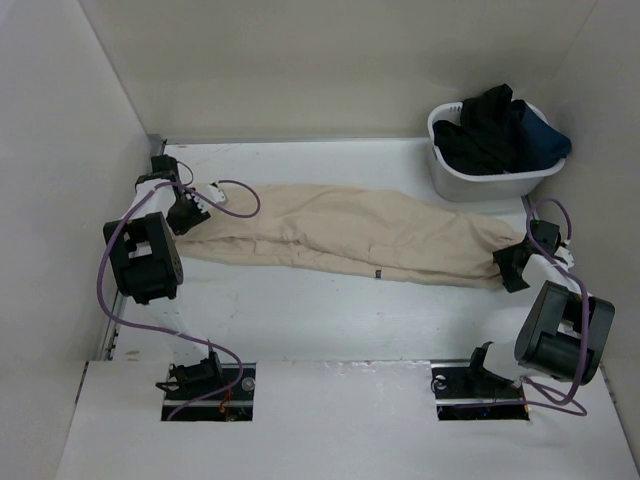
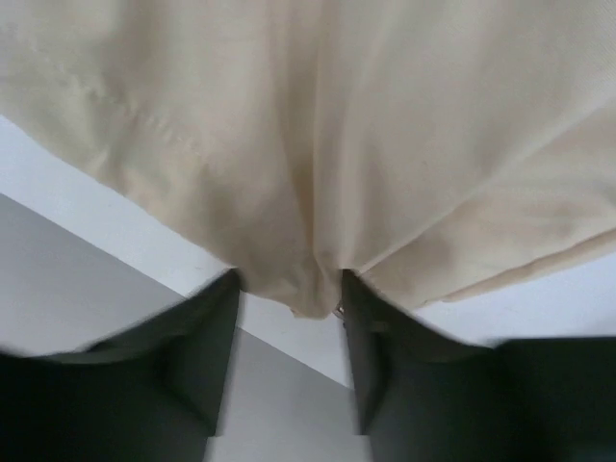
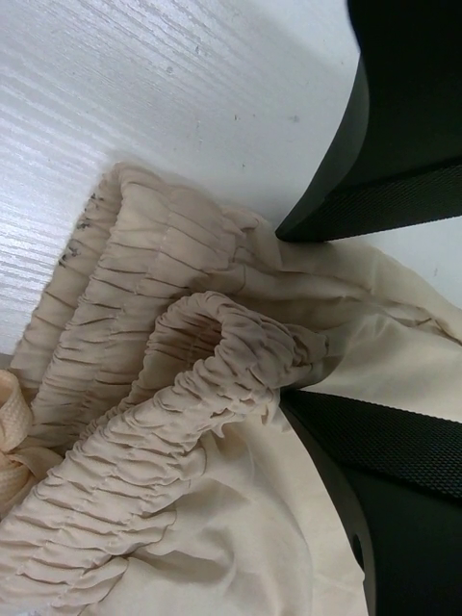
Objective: Fold and stack the trousers
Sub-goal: Fold the trousers
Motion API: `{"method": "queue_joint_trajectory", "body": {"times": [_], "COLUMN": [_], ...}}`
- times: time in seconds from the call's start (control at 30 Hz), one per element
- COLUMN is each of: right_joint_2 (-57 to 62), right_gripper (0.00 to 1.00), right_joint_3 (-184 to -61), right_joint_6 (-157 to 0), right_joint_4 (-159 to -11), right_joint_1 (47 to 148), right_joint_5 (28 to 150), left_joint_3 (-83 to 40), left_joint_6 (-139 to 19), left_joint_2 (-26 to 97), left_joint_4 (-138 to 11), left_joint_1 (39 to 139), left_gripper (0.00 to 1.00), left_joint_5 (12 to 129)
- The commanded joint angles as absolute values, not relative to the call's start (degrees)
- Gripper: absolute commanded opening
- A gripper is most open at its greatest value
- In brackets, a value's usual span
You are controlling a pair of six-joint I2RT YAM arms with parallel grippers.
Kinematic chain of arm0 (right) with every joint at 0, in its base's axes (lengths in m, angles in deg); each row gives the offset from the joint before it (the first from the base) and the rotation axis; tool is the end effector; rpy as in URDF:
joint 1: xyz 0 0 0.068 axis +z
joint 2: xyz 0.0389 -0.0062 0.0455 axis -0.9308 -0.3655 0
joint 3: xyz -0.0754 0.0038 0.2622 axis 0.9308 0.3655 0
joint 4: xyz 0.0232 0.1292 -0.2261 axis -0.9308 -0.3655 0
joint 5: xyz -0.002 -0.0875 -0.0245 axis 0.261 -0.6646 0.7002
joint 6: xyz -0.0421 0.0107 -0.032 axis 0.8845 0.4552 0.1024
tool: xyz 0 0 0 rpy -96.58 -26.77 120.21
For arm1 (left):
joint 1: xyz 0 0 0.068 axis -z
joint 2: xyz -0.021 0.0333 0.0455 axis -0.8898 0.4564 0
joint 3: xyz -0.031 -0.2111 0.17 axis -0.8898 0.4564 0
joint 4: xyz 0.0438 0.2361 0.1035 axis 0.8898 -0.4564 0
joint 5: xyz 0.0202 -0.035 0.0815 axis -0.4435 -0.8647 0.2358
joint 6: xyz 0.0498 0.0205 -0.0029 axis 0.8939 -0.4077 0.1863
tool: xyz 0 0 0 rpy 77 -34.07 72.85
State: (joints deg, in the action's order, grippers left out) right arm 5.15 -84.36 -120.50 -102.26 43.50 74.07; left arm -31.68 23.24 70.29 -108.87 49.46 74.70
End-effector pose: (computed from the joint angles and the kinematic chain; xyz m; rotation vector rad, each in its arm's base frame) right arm 0.2227 -0.1093 0.1651 1.5864 2.0274 -0.0188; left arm 0.3818 0.0881 0.1946 1.4028 2.4688 0.2424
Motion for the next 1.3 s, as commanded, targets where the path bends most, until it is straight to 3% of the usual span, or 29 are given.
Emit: {"method": "queue_joint_trajectory", "body": {"times": [0.0, 0.03, 0.1, 0.2, 0.3, 0.47, 0.67, 0.87, 0.9, 0.97, 1.07, 1.27], "right_joint_2": [4.9, 4.9, 4.9, 5.3, 5.5, 6.2, 7.5, 7.5, 7.1, 6.9, 8.7, 23.5], "right_gripper": [0.64, 0.6, 0.48, 0.23, 0.1, 0.07, 0.06, 0.07, 0.12, 0.37, 0.54, 0.61], "right_joint_3": [-86.6, -86.6, -86.5, -86.0, -85.9, -85.0, -85.2, -87.4, -87.5, -87.4, -86.6, -91.0], "right_joint_6": [-119.9, -119.9, -119.9, -119.7, -119.4, -118.2, -117.0, -112.8, -112.4, -112.1, -110.7, -98.1], "right_joint_4": [-101.6, -101.6, -101.5, -101.0, -100.7, -99.5, -99.3, -100.5, -100.5, -100.4, -100.9, -111.2], "right_joint_1": [44.1, 44.1, 44.1, 44.0, 43.9, 44.1, 43.6, 40.7, 40.8, 40.8, 41.1, 52.5], "right_joint_5": [72.6, 72.6, 72.6, 73.0, 73.1, 73.2, 72.8, 73.2, 73.2, 73.0, 73.1, 63.1], "left_joint_3": [-31.8, -31.5, -31.0, -32.7, -38.3, -47.4, -44.9, -43.6, -41.2, -34.7, -26.1, -23.2], "left_joint_6": [23.5, 23.4, 23.7, 24.4, 25.4, 27.6, 31.2, 31.2, 31.1, 31.8, 32.6, 31.5], "left_joint_2": [70.9, 70.9, 70.8, 69.4, 66.9, 64.5, 60.4, 60.1, 59.5, 57.8, 56.4, 57.7], "left_joint_4": [-107.0, -107.3, -108.7, -111.8, -116.5, -127.4, -130.0, -134.2, -135.4, -135.5, -129.3, -124.4], "left_joint_1": [49.9, 50.0, 50.2, 50.1, 48.1, 46.0, 45.0, 43.5, 43.8, 44.9, 45.2, 45.2], "left_gripper": [0.34, 0.21, 0.07, 0.0, 0.0, 0.0, 0.0, 0.0, 0.0, 0.02, 0.02, 0.04], "left_joint_5": [74.4, 74.4, 74.5, 73.8, 71.0, 70.5, 73.4, 75.3, 75.8, 77.1, 79.6, 80.6]}}
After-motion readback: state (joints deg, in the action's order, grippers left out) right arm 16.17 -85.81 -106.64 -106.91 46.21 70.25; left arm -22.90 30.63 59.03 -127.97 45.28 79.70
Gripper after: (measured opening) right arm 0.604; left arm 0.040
